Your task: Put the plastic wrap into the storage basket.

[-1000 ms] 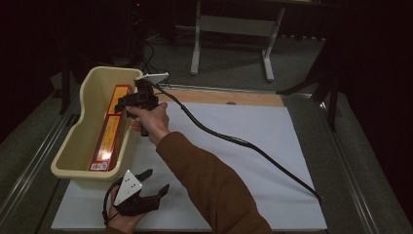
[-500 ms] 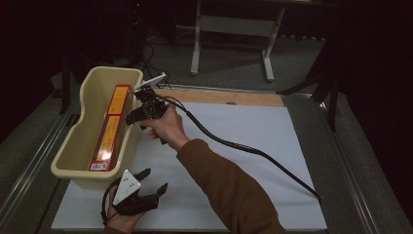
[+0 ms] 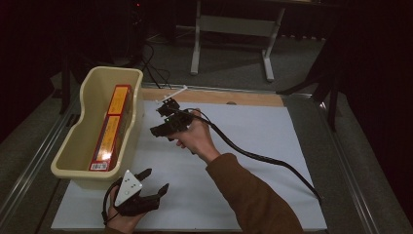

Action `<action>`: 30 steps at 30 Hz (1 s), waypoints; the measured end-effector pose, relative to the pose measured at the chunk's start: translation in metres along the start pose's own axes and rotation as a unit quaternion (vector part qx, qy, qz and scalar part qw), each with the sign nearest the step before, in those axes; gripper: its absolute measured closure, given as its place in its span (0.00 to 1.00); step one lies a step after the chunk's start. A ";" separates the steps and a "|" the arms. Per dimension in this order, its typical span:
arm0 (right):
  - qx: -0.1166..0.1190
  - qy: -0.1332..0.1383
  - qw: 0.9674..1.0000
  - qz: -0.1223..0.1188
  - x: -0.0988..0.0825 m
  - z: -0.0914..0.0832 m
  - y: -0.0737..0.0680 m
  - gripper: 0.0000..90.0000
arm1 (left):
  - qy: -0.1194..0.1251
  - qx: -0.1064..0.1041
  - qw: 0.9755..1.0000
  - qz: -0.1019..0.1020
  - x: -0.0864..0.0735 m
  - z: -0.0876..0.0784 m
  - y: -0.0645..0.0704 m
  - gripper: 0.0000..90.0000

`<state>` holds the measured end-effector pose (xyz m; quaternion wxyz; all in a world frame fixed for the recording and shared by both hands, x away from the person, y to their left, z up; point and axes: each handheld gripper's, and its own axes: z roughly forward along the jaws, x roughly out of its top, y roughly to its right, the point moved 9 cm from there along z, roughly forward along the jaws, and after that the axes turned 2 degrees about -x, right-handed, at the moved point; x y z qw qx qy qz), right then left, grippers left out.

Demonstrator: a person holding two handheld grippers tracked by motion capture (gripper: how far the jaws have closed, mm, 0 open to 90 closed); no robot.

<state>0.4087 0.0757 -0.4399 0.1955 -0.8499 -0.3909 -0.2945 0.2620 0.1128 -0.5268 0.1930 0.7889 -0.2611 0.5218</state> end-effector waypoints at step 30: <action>-0.091 0.093 0.991 -0.017 -0.120 -0.078 0.074 0.38 | -0.011 0.009 1.000 -0.005 -0.002 0.005 -0.004 0.28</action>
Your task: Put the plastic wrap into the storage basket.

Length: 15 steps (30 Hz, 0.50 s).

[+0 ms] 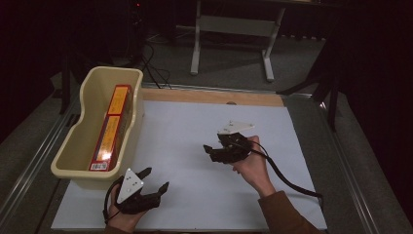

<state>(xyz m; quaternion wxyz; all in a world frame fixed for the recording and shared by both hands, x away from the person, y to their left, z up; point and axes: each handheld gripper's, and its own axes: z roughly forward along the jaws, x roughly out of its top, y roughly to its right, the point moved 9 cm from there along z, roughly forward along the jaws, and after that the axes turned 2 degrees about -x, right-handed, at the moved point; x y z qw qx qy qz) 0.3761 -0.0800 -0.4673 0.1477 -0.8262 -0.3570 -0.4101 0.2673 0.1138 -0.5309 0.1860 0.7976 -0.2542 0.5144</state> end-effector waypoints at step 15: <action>-0.020 0.060 0.998 0.014 -0.044 -0.038 0.016 0.38 | -0.001 0.006 1.000 -0.002 0.000 -0.001 -0.003 0.28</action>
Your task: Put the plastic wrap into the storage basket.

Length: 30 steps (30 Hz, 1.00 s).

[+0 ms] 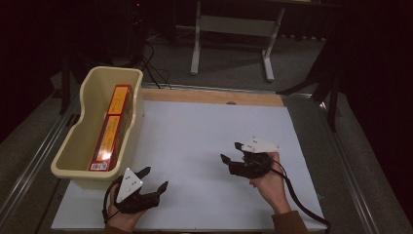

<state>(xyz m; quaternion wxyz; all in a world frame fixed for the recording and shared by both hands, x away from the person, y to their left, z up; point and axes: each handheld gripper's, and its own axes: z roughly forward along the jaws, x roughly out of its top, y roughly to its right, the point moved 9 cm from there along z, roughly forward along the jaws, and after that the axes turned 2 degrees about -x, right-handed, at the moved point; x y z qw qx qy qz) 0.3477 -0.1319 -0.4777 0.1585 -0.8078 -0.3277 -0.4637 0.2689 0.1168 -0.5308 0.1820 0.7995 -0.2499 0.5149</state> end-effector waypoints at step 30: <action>-0.011 0.037 0.999 0.025 -0.098 -0.044 0.040 0.16 | -0.013 0.003 1.000 0.001 -0.003 0.000 -0.005 0.28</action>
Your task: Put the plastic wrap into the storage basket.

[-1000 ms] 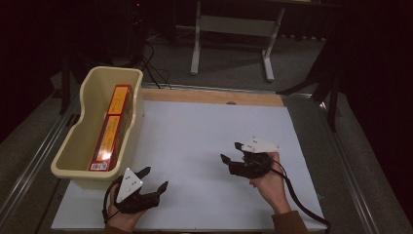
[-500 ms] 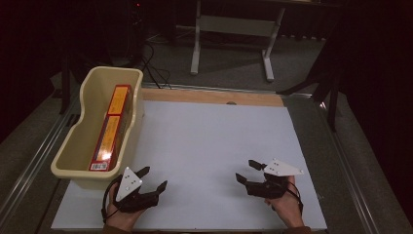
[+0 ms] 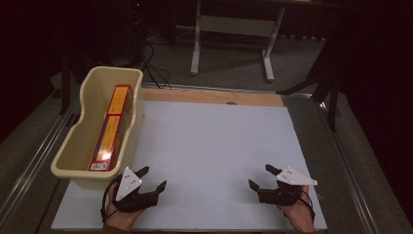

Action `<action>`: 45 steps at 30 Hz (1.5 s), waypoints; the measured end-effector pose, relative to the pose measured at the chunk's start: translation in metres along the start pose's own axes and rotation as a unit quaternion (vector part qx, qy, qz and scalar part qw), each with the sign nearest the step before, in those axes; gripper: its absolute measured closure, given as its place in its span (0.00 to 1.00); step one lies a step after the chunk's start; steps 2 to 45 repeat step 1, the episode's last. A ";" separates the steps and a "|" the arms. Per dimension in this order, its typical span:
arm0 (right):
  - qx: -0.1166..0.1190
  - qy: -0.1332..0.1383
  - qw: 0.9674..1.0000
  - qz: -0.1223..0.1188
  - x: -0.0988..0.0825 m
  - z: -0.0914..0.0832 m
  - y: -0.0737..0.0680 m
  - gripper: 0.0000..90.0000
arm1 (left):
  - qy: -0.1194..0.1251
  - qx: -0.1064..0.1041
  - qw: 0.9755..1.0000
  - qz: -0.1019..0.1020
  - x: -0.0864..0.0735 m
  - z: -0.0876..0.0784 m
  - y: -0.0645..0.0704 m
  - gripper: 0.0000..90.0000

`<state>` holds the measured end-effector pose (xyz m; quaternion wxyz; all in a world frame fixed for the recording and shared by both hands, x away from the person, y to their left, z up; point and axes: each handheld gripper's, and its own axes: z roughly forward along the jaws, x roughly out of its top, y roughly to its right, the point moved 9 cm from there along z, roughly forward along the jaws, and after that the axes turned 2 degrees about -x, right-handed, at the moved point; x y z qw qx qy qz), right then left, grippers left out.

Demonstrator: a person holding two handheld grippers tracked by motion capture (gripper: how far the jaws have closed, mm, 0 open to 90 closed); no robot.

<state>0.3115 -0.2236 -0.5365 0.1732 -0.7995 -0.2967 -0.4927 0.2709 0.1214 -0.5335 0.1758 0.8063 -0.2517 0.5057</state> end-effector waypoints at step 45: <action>-0.001 -0.004 1.000 -0.007 -0.002 0.002 0.001 0.16 | 0.000 0.000 1.000 0.000 0.000 0.000 0.000 0.28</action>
